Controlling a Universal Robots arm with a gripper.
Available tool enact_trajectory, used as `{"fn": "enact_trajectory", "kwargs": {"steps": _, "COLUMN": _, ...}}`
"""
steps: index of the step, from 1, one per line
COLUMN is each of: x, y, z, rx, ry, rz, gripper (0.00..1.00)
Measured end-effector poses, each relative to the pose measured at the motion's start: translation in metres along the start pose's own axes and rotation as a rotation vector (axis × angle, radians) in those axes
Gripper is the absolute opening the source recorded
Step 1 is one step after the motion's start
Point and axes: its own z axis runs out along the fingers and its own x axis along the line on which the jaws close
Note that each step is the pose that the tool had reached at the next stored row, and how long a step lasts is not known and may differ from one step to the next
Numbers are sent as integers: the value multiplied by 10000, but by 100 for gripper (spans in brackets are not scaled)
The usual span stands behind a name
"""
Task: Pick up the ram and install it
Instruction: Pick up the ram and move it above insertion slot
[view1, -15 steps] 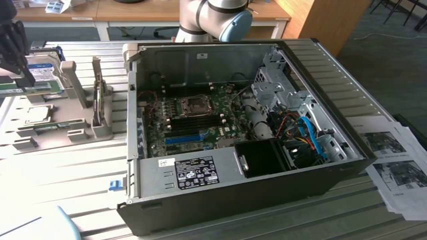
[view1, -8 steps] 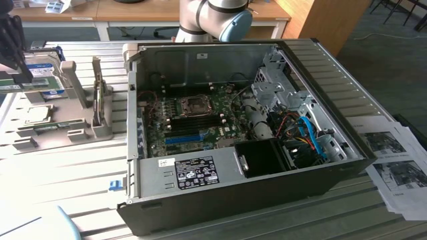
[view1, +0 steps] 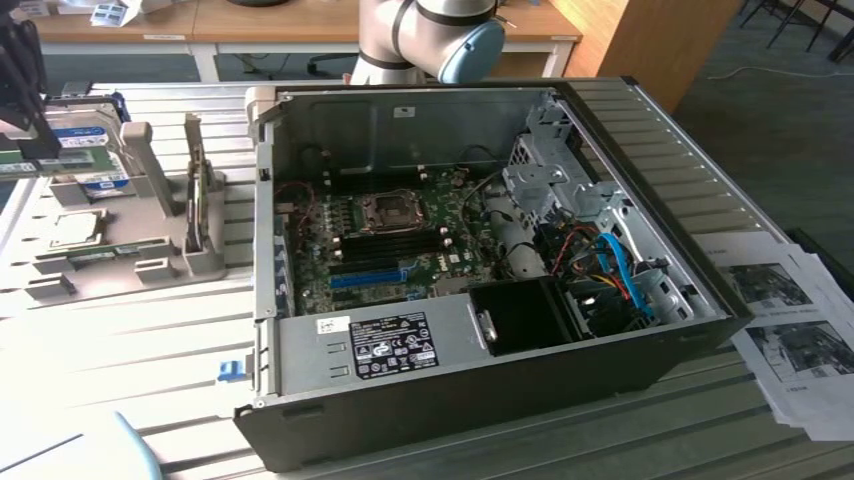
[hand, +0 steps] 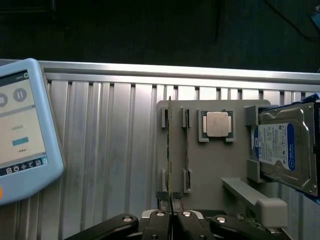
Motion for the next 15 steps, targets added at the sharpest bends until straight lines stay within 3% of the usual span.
{"fn": "enact_trajectory", "kwargs": {"steps": 15, "x": 2, "y": -1, "z": -160, "rx": -7, "ry": 26, "rz": 2, "gripper": 11}}
